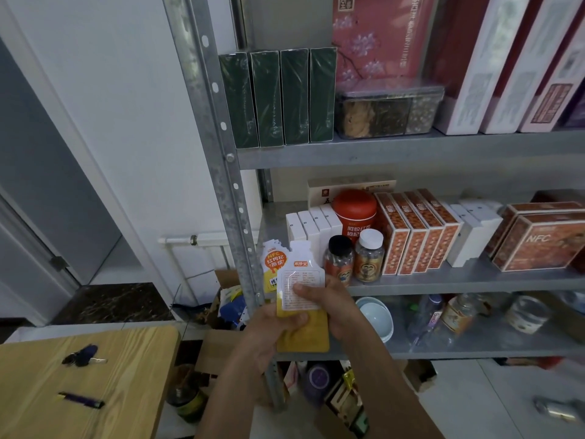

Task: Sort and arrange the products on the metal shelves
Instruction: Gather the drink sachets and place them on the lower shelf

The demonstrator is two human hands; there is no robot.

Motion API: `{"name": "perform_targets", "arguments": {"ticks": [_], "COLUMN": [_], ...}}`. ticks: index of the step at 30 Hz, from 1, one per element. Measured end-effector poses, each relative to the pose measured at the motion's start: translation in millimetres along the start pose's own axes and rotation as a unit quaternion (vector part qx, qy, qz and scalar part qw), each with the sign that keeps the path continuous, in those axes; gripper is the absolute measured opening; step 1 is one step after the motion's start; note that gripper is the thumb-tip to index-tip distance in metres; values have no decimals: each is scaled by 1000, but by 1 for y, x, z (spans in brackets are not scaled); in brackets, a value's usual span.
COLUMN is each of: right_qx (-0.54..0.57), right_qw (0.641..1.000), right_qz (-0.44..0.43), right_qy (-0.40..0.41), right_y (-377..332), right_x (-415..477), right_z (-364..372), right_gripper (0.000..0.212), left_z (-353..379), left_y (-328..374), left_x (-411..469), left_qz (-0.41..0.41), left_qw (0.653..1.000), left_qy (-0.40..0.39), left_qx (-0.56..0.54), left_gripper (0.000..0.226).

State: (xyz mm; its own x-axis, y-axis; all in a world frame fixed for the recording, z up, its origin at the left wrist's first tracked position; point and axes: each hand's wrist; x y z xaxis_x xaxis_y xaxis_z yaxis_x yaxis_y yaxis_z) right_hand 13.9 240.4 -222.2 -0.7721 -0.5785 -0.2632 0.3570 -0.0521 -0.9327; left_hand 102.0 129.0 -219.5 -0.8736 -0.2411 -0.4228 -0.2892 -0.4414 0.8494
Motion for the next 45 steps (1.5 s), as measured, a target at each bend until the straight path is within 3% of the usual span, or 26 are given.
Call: {"name": "perform_targets", "arguments": {"ticks": [8, 13, 15, 17, 19, 21, 23, 25, 27, 30, 32, 34, 37, 38, 41, 45], "right_qx": [-4, 23, 33, 58, 76, 67, 75, 110, 159, 165, 145, 87, -147, -176, -163, -132], "right_qw": [999, 1000, 999, 997, 992, 984, 982, 986, 985, 986, 988, 995, 985, 979, 984, 986], "right_qz": [-27, -13, -10, -4, 6, 21, 20, -8, -27, -33, -27, -21, -31, -23, 11, 35], "right_qy": [32, 17, 34, 58, 102, 162, 174, 124, 57, -14, -41, -39, 88, 100, 68, 99], "right_y": [-9, -11, -10, -10, -12, -16, -22, -30, -34, -33, -32, -31, -24, -22, -16, -6], "right_x": [-6, -7, -7, -8, -8, -4, -2, -5, -9, -10, -8, -6, 1, 2, 2, 12], "right_z": [3, 4, 5, 8, 11, 12, 10, 7, 5, 7, 8, 7, -2, -6, -14, -16], "right_gripper": [23, 22, 21, 24, 30, 35, 35, 39, 54, 77, 83, 72, 62, 62, 46, 37], "left_z": [8, 10, 17, 24, 29, 32, 39, 44, 41, 35, 37, 40, 36, 33, 26, 27], "left_y": [6, 6, 4, 0, -4, -14, -18, -15, -8, -3, -5, -8, -11, -11, -12, -17], "left_x": [1, 3, 6, 11, 12, 14, 11, 8, 3, -2, -5, -4, 2, 5, 9, 13], "left_qz": [0, -39, -53, -14, 75, 163, 209, 187, 150, 108, 100, 100, 65, 53, 27, 11], "left_qw": [999, 998, 995, 986, 964, 907, 863, 904, 943, 968, 985, 994, 995, 994, 991, 989], "left_qy": [22, 34, 66, 107, 142, 161, 153, 53, -59, -122, -94, -12, 70, 88, 105, 102], "left_qx": [26, 35, 59, 127, 213, 354, 434, 380, 292, 192, 102, 47, 14, 29, 79, 108], "left_gripper": [22, 8, 18, 18, 6, 36, 42, 29, 33, 38, 28, 25, 35, 32, 29, 27]}}
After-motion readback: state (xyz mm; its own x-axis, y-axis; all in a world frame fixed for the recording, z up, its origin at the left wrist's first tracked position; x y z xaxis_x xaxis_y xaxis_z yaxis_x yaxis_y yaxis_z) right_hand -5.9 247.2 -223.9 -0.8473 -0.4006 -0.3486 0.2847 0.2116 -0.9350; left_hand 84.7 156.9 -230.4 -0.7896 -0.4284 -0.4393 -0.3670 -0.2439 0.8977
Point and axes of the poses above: each hand's wrist, its own x-axis towards the middle knuckle, its own z-axis out of the palm, y = z × x, and after that the axes turned 8 degrees about -x, right-handed
